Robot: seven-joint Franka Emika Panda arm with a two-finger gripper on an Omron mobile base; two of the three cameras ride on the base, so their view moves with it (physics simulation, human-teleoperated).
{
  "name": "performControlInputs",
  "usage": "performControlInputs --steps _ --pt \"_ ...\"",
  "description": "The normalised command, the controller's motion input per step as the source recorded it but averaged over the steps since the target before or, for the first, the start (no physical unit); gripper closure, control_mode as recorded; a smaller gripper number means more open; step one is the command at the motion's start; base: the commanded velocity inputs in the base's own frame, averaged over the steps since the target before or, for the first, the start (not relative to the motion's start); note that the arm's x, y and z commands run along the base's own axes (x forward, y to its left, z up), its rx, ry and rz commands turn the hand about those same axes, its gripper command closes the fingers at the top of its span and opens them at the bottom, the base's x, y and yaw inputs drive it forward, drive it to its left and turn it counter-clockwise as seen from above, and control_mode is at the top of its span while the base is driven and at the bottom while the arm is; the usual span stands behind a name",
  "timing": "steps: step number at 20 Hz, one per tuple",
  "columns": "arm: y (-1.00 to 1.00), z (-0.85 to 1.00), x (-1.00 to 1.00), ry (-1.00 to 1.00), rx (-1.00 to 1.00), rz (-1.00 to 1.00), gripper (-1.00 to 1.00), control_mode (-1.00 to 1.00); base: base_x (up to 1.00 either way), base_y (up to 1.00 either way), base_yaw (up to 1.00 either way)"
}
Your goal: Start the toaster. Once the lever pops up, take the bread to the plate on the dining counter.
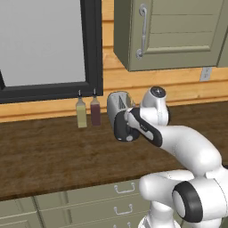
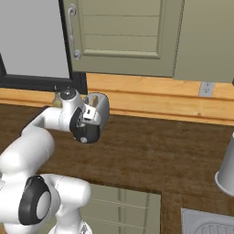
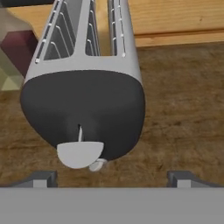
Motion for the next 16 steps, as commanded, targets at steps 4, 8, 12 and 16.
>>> performControlInputs --steps 4,8,12,16 --pt "0.0 -0.22 0.04 0.0 0.0 0.0 -1.0 -1.0 0.0 0.0 0.0" --pt "0.0 -0.12 0.2 0.0 0.0 0.0 -1.0 -1.0 0.0 0.0 0.0" --pt "0.0 -0.07 0.11 0.0 0.0 0.0 -1.0 -1.0 0.0 0.0 0.0" --pt "0.0 -0.16 0.02 0.0 0.0 0.0 -1.0 -1.0 0.0 0.0 0.0"
